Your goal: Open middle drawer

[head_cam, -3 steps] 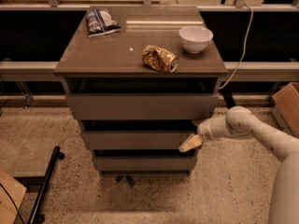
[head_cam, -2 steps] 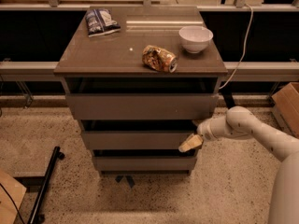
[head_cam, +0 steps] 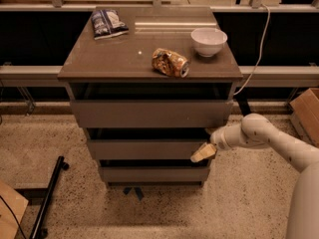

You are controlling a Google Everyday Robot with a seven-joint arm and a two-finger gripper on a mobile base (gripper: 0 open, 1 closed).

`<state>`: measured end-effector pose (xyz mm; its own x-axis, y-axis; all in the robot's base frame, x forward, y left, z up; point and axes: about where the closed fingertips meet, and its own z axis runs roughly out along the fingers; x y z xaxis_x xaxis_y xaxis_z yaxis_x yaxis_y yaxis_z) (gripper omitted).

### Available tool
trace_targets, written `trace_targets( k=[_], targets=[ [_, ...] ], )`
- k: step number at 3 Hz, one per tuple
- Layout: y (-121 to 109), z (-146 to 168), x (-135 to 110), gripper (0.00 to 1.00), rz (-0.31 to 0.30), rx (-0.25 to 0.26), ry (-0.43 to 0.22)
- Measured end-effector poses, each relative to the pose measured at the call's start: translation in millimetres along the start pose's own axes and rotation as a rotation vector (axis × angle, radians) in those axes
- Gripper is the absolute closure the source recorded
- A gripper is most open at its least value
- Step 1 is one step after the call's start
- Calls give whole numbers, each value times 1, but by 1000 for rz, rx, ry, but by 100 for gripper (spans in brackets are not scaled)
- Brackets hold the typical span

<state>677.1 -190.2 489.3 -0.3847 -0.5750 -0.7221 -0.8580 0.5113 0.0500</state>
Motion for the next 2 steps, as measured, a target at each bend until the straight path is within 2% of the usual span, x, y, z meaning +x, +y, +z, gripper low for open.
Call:
trace_targets(
  k=[2],
  targets=[
    [0, 0, 0, 35, 0, 0, 0]
  ],
)
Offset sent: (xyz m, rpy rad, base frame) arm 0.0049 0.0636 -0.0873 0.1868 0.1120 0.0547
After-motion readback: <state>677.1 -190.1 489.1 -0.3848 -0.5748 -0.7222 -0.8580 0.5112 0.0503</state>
